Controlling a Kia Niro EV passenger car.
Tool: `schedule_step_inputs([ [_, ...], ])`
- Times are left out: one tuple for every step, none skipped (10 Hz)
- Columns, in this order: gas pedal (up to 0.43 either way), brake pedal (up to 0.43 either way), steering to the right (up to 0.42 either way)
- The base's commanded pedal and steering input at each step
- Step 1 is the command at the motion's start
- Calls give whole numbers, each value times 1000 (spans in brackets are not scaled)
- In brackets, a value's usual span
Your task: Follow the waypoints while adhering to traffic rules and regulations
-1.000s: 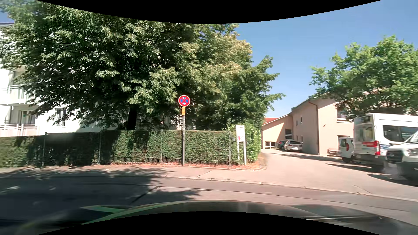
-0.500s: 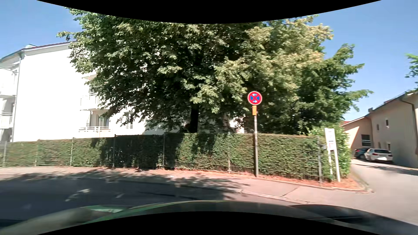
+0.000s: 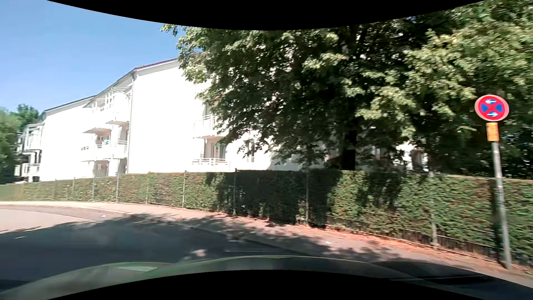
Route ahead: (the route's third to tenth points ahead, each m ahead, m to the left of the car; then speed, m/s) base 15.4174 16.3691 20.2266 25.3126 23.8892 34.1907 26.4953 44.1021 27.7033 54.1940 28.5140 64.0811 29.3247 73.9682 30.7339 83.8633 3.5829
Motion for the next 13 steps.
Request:
schedule_step_inputs([
  [177,0,-735],
  [177,0,-708],
  [189,0,-679],
  [189,0,-652],
  [189,0,-617],
  [189,0,-573],
  [189,0,-530],
  [189,0,-472],
  [189,0,-430],
  [189,0,-382],
  [189,0,-347],
  [189,0,-330],
  [189,0,-307],
])
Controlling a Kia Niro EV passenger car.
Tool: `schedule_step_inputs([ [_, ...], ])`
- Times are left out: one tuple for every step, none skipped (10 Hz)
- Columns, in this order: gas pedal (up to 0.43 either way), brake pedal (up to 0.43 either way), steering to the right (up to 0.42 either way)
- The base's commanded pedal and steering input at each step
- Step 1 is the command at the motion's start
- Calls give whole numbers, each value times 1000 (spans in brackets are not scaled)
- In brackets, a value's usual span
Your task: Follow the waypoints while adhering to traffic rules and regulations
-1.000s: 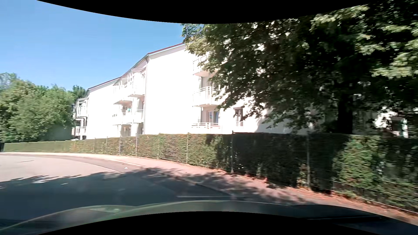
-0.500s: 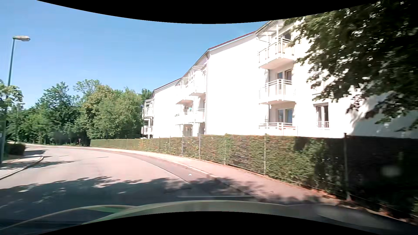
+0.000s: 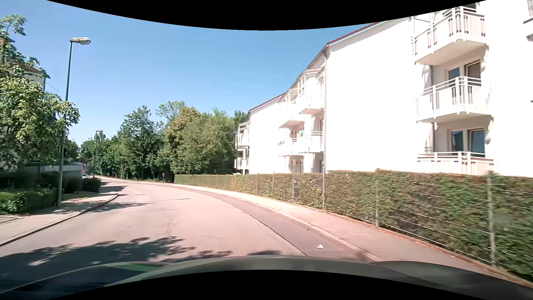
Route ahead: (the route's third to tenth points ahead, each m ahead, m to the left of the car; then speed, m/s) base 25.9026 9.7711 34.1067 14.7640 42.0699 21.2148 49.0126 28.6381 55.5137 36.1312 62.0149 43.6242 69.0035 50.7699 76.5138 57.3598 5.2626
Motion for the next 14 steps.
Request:
schedule_step_inputs([
  [189,0,-275],
  [189,0,-245],
  [189,0,-219],
  [189,0,-188],
  [189,0,-165],
  [189,0,-137],
  [189,0,-119],
  [189,0,-110],
  [189,0,-102],
  [189,0,-92],
  [189,0,-83],
  [177,0,-71],
  [138,0,-61],
  [130,0,-58],
])
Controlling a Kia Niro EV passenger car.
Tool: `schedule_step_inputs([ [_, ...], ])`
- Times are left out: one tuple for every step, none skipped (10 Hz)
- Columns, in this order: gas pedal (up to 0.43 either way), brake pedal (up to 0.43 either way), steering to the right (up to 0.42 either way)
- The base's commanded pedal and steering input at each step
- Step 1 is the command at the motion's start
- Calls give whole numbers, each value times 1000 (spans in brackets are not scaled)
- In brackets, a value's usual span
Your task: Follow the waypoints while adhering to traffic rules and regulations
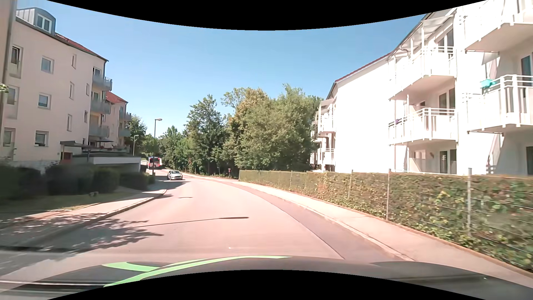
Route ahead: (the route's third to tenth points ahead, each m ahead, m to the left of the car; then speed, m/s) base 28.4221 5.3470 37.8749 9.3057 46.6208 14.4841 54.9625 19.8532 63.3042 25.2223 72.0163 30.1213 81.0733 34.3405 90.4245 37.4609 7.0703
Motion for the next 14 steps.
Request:
schedule_step_inputs([
  [118,0,-58],
  [110,0,-57],
  [47,0,-54],
  [47,0,-51],
  [47,0,-49],
  [39,0,-49],
  [39,0,-49],
  [39,0,-49],
  [39,0,-49],
  [39,0,-49],
  [39,0,-49],
  [39,0,-49],
  [39,0,-49],
  [39,0,-49],
])
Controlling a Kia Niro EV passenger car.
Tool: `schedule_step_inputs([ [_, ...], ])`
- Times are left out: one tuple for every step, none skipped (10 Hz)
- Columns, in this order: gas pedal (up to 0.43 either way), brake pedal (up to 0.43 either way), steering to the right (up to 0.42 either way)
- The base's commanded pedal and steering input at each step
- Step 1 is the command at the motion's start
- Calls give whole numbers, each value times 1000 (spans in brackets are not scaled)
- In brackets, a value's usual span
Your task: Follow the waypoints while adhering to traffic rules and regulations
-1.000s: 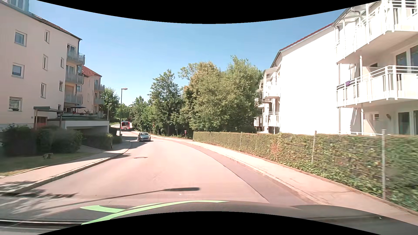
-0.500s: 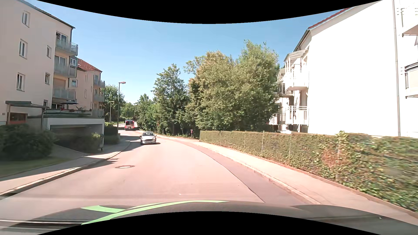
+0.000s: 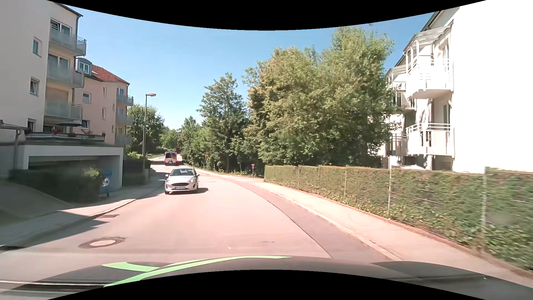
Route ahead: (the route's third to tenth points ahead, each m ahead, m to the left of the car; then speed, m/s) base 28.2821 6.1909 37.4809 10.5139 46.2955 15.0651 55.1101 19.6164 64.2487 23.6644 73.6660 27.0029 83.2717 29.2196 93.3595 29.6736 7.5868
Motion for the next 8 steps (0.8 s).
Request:
schedule_step_inputs([
  [39,0,-50],
  [39,0,-51],
  [39,0,-54],
  [39,0,-58],
  [39,0,-61],
  [39,0,-64],
  [39,0,-67],
  [39,0,-72],
])
